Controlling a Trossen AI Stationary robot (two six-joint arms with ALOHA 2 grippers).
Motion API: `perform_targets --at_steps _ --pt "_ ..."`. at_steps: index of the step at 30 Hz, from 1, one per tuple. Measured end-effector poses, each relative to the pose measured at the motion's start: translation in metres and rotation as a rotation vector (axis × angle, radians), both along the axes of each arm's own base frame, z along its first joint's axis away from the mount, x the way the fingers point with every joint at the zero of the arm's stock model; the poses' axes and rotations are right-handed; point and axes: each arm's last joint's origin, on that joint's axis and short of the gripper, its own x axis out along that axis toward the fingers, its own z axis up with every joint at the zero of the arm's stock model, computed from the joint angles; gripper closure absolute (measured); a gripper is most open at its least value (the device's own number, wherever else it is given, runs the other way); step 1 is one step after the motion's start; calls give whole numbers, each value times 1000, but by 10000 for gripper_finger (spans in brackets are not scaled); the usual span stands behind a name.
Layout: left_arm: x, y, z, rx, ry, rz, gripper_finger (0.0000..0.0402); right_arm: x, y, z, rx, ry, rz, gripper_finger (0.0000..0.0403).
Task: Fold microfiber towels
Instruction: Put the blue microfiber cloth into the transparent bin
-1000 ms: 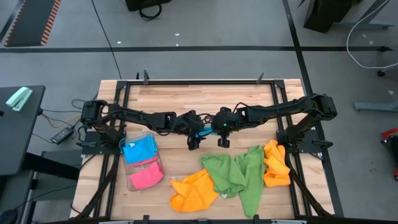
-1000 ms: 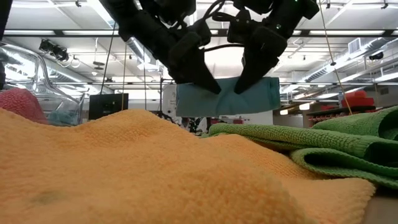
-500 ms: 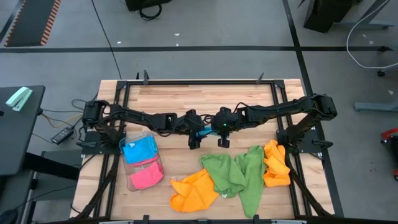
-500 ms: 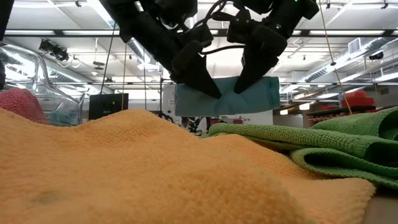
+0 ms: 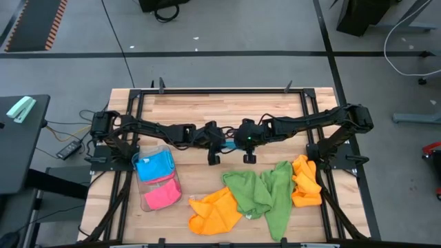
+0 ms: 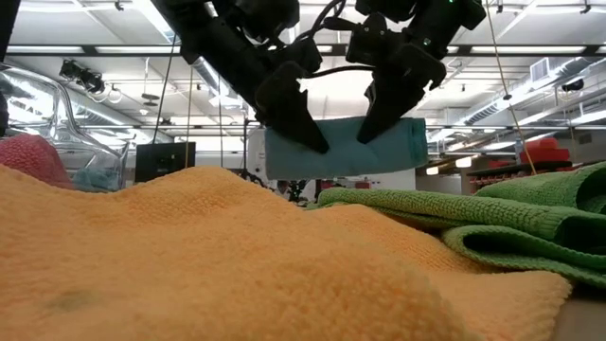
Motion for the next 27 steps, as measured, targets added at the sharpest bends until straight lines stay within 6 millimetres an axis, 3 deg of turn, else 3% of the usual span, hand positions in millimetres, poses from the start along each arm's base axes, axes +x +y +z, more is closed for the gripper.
perform_targets --at_steps 4,9,16,24,27 --pt "-1 -1 -2 -36 23 -33 383 0 0 0 -13 0 26 372" --pt "-5 0 -4 -105 62 -17 378 0 2 -1 23 12 77 321" --pt "-13 5 2 -158 261 29 382 -5 3 -4 48 70 101 242" --pt "-26 2 26 -139 537 45 383 -13 -3 -8 31 158 71 231" --pt "-33 -4 36 -32 641 36 383 -13 -7 -8 10 158 48 236"
